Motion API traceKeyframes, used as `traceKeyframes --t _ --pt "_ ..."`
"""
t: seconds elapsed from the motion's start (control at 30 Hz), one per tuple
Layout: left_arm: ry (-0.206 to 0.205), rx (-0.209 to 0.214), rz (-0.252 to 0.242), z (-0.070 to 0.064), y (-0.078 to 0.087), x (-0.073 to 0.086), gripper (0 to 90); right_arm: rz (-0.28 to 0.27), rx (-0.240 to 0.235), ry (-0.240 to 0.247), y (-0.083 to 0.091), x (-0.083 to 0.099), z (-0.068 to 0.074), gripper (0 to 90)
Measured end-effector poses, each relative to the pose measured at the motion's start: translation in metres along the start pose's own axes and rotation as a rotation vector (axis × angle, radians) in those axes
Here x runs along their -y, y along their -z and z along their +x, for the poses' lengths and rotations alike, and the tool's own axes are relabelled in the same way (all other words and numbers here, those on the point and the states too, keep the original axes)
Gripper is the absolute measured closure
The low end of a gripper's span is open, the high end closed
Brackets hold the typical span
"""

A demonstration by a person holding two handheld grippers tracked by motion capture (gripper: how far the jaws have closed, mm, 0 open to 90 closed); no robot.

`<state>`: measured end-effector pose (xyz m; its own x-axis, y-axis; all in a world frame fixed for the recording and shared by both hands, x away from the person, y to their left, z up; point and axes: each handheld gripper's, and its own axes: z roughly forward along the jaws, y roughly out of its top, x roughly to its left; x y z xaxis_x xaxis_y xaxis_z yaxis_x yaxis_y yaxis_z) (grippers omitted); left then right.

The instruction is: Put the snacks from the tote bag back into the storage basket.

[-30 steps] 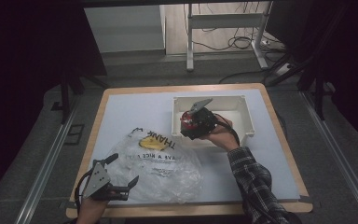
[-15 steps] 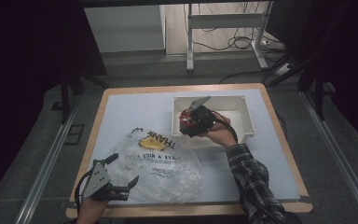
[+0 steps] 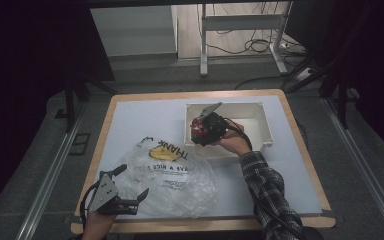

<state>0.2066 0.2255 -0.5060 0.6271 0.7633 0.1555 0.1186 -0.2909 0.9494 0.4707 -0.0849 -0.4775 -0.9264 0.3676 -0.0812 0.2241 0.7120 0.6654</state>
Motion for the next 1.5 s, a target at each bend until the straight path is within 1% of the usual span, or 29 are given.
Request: traceKeyframes --t 0.3,0.8,1.1,1.5 --pt "0.005 -0.002 -0.004 0.000 0.000 0.000 0.3 0.017 -0.014 0.012 -0.011 -0.002 -0.003 25.6" --pt "0.006 -0.001 -0.003 0.000 0.000 0.000 0.4 0.049 -0.028 -0.002 -0.030 0.001 -0.009 25.6" --pt "0.006 -0.001 -0.004 0.000 0.000 0.000 0.4 0.072 -0.025 0.003 -0.041 0.005 -0.012 25.6" --pt "0.004 -0.002 -0.002 0.000 0.000 0.001 0.4 0.091 -0.022 -0.003 -0.049 0.010 -0.016 25.6"
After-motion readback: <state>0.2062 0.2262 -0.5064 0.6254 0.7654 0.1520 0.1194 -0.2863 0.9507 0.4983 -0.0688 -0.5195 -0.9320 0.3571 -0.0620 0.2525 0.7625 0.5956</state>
